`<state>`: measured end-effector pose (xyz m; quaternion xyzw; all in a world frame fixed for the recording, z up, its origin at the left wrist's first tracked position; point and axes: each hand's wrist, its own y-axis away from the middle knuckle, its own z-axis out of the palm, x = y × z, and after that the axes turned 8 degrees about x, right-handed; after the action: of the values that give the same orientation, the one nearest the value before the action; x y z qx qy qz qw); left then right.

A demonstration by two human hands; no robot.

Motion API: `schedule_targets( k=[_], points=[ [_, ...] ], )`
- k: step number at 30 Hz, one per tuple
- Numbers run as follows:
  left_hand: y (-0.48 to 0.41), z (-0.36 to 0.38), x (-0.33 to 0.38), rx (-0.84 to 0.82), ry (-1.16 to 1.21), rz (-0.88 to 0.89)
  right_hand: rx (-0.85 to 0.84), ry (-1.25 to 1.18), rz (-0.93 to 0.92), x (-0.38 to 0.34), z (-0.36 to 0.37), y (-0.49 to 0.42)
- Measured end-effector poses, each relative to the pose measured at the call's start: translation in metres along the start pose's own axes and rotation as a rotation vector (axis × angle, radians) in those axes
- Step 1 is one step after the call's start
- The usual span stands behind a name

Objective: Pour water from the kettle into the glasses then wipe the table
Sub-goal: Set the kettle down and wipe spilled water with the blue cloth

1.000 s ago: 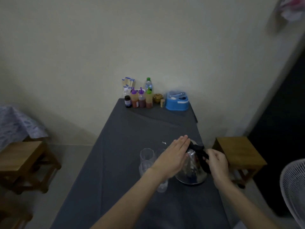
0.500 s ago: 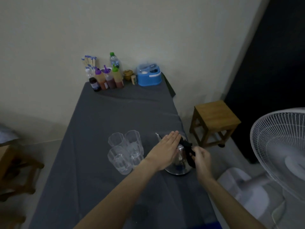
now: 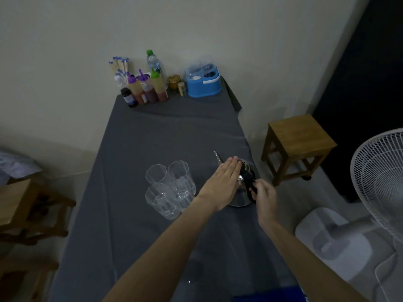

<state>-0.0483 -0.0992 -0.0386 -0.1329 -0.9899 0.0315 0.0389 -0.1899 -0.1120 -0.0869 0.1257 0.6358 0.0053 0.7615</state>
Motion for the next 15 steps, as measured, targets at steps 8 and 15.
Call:
schedule_targets(
  k=[8,15],
  points=[
    [0.008,0.02,0.012,0.054,-0.108,-0.002,-0.12,0.134,0.011,0.014,-0.014,0.011],
    [0.029,0.015,0.025,0.093,-0.02,-0.036,-0.115,0.558,-0.137,0.016,-0.051,0.037]
  ],
)
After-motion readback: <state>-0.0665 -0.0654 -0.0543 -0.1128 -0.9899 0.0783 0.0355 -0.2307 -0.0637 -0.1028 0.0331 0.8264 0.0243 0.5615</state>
